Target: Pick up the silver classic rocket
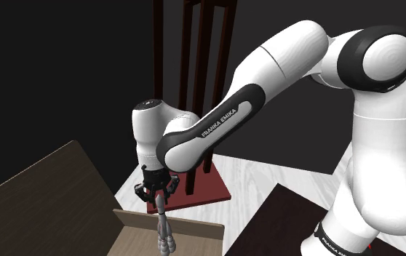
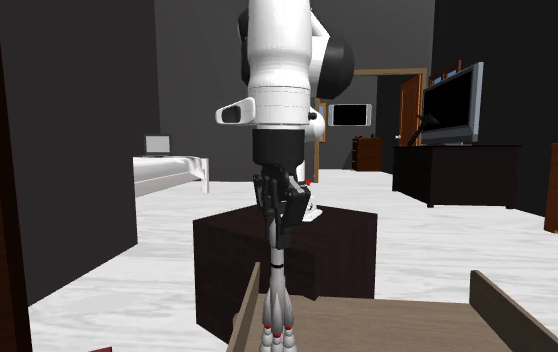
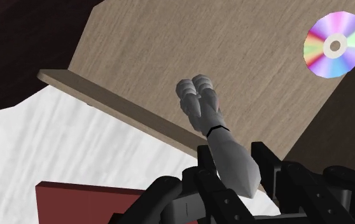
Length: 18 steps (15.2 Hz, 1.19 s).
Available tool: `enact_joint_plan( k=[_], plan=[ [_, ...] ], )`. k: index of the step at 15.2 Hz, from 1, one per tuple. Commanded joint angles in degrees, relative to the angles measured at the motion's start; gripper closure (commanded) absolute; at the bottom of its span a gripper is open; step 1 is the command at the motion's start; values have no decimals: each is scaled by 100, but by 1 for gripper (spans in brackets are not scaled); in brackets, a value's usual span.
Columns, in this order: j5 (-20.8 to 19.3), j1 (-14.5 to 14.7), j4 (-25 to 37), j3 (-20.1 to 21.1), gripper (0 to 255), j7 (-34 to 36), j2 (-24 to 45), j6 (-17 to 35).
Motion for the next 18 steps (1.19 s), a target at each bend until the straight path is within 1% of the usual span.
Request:
enact_joint_plan(
  k=[1, 8, 18],
  plan=[
    [-3, 1, 3, -1, 255, 2, 6, 4],
    [-2, -3, -6, -2, 255, -2, 1, 8],
    [294, -93, 189, 116, 255, -206, -491, -627]
  ],
)
